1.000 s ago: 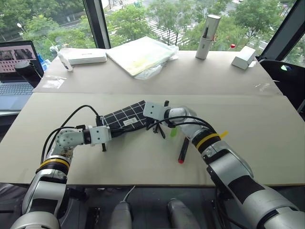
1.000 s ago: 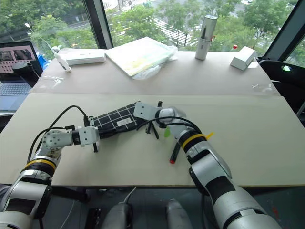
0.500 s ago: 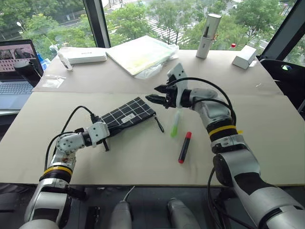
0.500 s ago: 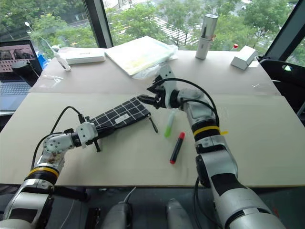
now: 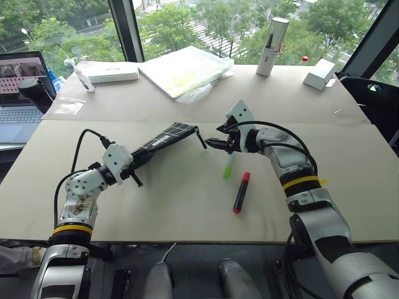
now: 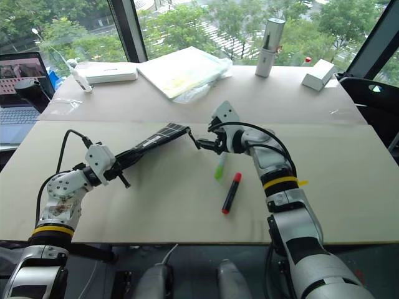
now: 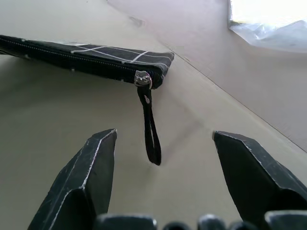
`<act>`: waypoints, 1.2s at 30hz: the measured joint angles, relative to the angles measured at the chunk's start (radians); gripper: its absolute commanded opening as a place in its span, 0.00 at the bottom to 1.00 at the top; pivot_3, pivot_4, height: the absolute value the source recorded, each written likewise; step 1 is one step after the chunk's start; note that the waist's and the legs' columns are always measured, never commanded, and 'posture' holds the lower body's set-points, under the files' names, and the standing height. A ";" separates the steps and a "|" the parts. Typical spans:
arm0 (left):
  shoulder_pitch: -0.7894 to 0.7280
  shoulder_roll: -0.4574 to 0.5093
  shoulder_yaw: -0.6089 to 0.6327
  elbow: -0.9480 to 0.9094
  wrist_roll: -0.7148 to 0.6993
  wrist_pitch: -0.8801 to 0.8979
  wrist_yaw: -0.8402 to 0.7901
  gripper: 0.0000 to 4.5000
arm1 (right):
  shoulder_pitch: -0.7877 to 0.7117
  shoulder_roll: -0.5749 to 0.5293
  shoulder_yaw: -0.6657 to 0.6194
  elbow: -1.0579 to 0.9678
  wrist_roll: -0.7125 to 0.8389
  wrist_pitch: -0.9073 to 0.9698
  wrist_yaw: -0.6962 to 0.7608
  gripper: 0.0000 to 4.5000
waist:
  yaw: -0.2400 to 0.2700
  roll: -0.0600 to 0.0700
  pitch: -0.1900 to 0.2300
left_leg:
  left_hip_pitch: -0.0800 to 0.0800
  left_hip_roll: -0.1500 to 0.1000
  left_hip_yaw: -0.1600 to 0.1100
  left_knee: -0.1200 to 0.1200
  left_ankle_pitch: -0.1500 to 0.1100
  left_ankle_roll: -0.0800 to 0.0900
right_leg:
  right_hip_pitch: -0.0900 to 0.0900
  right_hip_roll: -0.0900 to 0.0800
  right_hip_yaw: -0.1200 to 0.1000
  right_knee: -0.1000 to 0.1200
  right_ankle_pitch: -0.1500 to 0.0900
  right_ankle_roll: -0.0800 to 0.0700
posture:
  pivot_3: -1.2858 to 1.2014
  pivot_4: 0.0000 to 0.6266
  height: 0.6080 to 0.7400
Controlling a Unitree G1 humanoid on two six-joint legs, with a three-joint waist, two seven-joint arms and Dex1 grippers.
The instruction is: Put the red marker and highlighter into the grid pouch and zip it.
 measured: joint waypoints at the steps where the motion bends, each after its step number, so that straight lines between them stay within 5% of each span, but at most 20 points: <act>1: 0.002 0.000 0.000 -0.010 -0.001 0.012 0.001 0.00 | 0.000 0.004 0.007 0.001 -0.004 -0.003 -0.005 0.79 | 0.000 0.000 0.000 | 0.000 0.000 0.000 0.000 0.000 0.000 | 0.000 0.000 0.000 0.000 0.000 0.000 | 0.52 0.24 0.98; 15: 0.028 -0.038 -0.006 -0.078 -0.011 0.056 0.017 0.00 | -0.020 0.082 0.031 0.118 -0.027 -0.038 -0.053 0.79 | -0.001 0.000 0.000 | 0.000 0.000 0.000 0.000 0.000 0.000 | 0.000 0.000 0.000 0.000 0.000 0.000 | 0.52 0.24 0.98; 25: 0.037 -0.049 -0.009 -0.094 -0.009 0.058 0.026 0.00 | -0.049 0.087 0.031 0.163 -0.029 -0.082 -0.031 0.04 | -0.001 0.000 0.000 | 0.000 0.000 -0.001 0.000 0.000 0.000 | 0.000 0.000 -0.001 -0.001 0.000 0.000 | 0.52 0.24 0.98; 36: 0.041 -0.051 -0.010 -0.094 -0.006 0.058 0.030 0.00 | 0.021 0.124 0.148 -0.031 -0.033 -0.028 0.089 0.01 | -0.001 0.000 0.000 | -0.001 0.000 -0.002 0.000 0.000 0.000 | 0.000 0.000 -0.002 0.000 0.000 0.000 | 0.52 0.24 0.98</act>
